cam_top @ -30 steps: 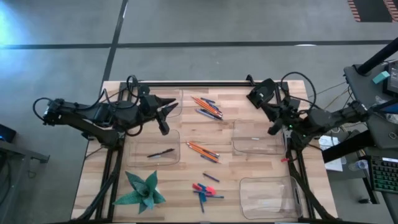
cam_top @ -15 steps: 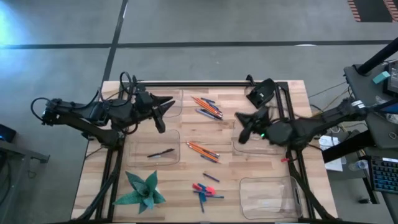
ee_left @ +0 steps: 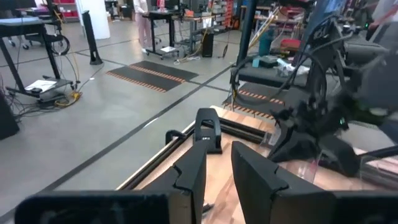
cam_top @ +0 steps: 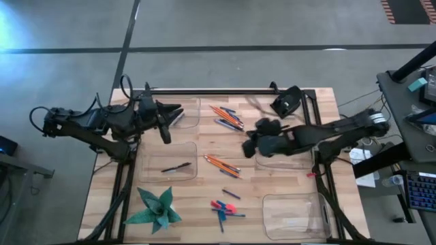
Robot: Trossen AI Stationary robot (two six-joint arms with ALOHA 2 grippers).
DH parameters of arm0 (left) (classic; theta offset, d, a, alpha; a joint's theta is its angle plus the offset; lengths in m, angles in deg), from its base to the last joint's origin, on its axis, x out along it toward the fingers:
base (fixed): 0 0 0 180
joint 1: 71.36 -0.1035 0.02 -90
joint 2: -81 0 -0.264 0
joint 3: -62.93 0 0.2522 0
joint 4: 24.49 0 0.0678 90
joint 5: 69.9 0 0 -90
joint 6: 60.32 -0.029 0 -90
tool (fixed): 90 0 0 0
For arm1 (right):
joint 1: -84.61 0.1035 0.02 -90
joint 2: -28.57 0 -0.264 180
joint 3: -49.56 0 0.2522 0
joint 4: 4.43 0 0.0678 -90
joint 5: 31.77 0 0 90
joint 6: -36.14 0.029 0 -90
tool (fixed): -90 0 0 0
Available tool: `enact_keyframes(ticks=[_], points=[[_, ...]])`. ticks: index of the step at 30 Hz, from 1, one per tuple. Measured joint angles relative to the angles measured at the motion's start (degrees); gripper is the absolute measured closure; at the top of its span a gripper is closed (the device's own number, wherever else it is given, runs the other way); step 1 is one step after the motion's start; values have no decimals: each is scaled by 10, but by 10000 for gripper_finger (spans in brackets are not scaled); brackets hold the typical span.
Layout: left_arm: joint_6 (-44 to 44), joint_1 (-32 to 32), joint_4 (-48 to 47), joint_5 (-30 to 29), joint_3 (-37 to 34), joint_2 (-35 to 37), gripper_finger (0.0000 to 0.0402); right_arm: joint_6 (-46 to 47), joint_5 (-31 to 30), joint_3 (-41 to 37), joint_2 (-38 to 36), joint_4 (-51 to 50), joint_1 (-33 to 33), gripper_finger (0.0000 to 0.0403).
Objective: Sort crayons/erasers/pens/pencils in bins
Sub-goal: Put the orange pencil into the middle right transparent bin
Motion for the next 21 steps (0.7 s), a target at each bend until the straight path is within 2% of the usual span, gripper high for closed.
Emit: enact_keyframes(ticks=[9, 17, 21], points=[[1, 0, -42, 29, -1, 7, 338, -44, 6, 94, 119, -2, -20, 394], [0, 0, -42, 36, -1, 16, 338, -21, -1, 142, 193, -4, -29, 394], [0, 0, -47, 36, -1, 21, 338, -44, 0, 160, 220, -3, -27, 394]])
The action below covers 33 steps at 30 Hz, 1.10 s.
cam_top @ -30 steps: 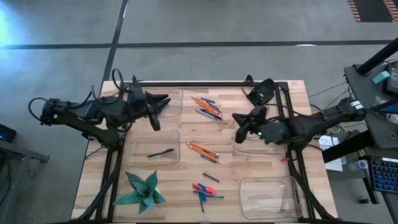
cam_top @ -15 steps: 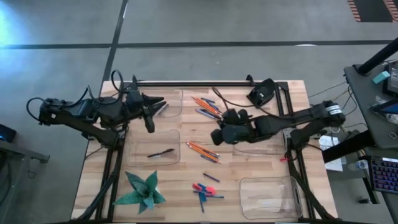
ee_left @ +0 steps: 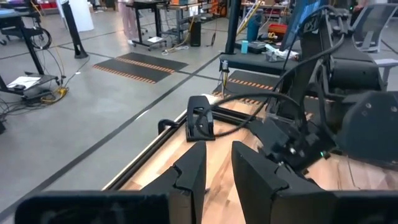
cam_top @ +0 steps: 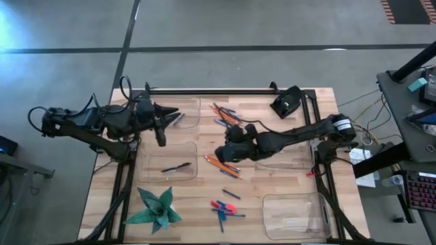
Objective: Sort crayons/erasers/pens/pencils in bins
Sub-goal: Put the orange pencil into the middle right transparent bin
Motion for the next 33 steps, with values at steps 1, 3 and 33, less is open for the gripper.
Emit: enact_keyframes(ticks=[1, 3, 33], points=[[0, 0, -3, 0, 0, 1, 338, -2, 0, 4, 7, 0, 0, 394], [0, 0, -9, 0, 0, 2, 338, 9, 3, 12, 20, 1, 0, 394], [0, 0, -34, 0, -1, 7, 338, -7, 304, 25, 129, 2, -50, 272]])
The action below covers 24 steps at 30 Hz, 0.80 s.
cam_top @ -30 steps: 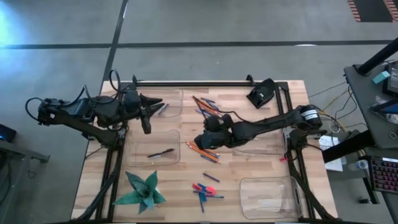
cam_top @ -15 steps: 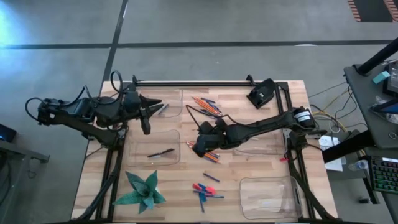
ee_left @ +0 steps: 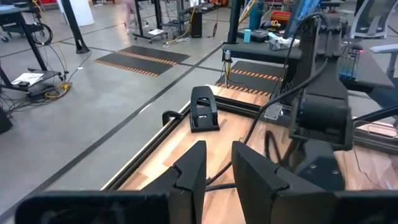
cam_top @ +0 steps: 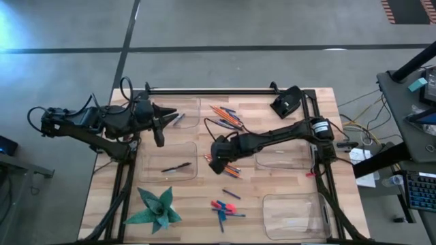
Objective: Sort crayons/erasers/pens/pencils in bins
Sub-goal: Put the orange pencil into the middle right transparent bin
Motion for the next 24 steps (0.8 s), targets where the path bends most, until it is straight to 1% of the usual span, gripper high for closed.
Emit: enact_keyframes(ticks=[5, 15, 24], points=[[0, 0, 0, 0, 0, -1, 338, -18, 14, 0, 17, -1, -5, 258], [1, 0, -1, 0, 0, -2, 338, -51, 13, 0, 41, 5, -6, 270], [1, 0, 0, 0, 0, -4, 338, -68, 26, 0, 65, 15, -6, 266]])
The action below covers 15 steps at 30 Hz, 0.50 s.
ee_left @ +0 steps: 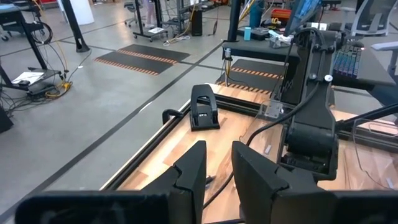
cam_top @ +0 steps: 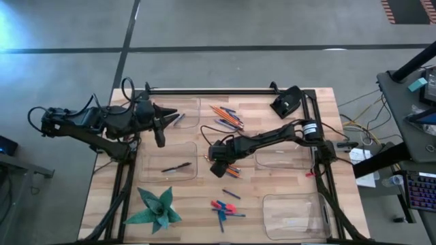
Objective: Sort crayons/erasers/pens/pencils in bins
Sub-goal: Put the orange pencil into the middle right transparent bin
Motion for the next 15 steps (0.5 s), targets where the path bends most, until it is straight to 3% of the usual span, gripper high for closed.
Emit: enact_keyframes(ticks=[6, 15], points=[[1, 0, 0, 0, 0, 0, 338, -11, -38, 0, 11, 3, -2, 277], [1, 0, 1, 0, 0, 0, 338, -40, -46, 2, 30, 2, -2, 306]])
